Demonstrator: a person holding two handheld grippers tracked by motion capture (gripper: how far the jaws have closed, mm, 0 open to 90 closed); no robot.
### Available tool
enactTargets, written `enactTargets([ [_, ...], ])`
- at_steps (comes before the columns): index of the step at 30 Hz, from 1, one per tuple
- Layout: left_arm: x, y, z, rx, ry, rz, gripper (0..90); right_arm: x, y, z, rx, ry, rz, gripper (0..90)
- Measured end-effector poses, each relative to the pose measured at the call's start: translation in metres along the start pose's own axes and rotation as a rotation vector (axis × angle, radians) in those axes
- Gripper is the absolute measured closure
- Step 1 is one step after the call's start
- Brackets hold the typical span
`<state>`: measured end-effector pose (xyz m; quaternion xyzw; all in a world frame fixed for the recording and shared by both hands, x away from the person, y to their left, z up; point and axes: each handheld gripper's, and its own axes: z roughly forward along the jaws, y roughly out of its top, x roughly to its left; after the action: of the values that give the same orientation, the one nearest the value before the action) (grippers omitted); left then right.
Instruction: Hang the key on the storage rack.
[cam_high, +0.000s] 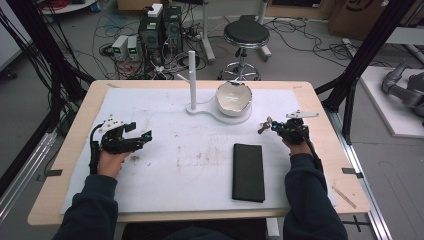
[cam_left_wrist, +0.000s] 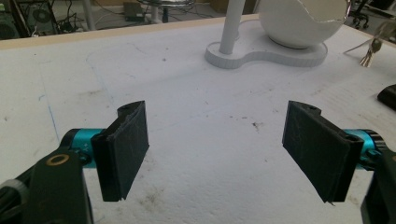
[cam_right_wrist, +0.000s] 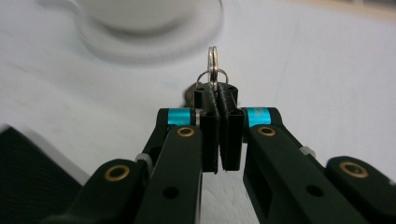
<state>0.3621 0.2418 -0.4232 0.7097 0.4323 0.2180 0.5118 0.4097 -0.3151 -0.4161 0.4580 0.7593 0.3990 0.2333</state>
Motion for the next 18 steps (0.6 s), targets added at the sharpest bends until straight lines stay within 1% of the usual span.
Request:
enactTargets([
  [1,0.0,0.0,0.0,0.0,0.0,0.0,22.5,0.0,0.0,0.0,0.0,0.0,0.0,89.0],
  [2,0.0,0.0,0.0,0.002,-0.001,0.0,22.5,0.003,0.005,-0.005,-0.025,0.006,-0.013,89.0],
  [3,0.0,0.0,0.0,-0.002,-0.003,0.0,22.5,0.007,0.012,-0.012,-0.061,0.025,-0.024,89.0],
  [4,0.0,0.0,0.0,-0.002,-0.003,0.0,22.5,0.009,0.015,-0.015,-0.085,0.036,-0.029,89.0],
  [5,0.0,0.0,0.0,-0.004,-0.004,0.001,22.5,0.009,0.015,-0.015,-0.085,0.036,-0.029,89.0],
  [6,0.0,0.0,0.0,-0.007,-0.002,-0.007,22.6,0.011,0.019,-0.018,-0.103,0.062,-0.028,89.0],
  [7,0.001,0.0,0.0,-0.004,0.0,-0.007,22.7,0.016,0.03,-0.023,-0.126,0.087,-0.045,89.0],
  [9,0.001,0.0,0.0,-0.005,-0.001,-0.008,22.7,0.022,0.042,-0.027,-0.155,0.124,-0.068,88.9],
  [13,0.0,0.0,0.0,-0.009,0.0,-0.006,23.2,0.039,0.071,-0.028,-0.178,0.177,-0.128,89.0],
  [14,0.0,0.0,0.0,-0.003,0.0,-0.002,23.2,0.043,0.079,-0.027,-0.178,0.186,-0.14,88.9],
  [18,-0.001,0.001,-0.001,-0.007,-0.001,0.007,23.2,0.058,0.106,-0.019,-0.179,0.232,-0.181,88.9],
])
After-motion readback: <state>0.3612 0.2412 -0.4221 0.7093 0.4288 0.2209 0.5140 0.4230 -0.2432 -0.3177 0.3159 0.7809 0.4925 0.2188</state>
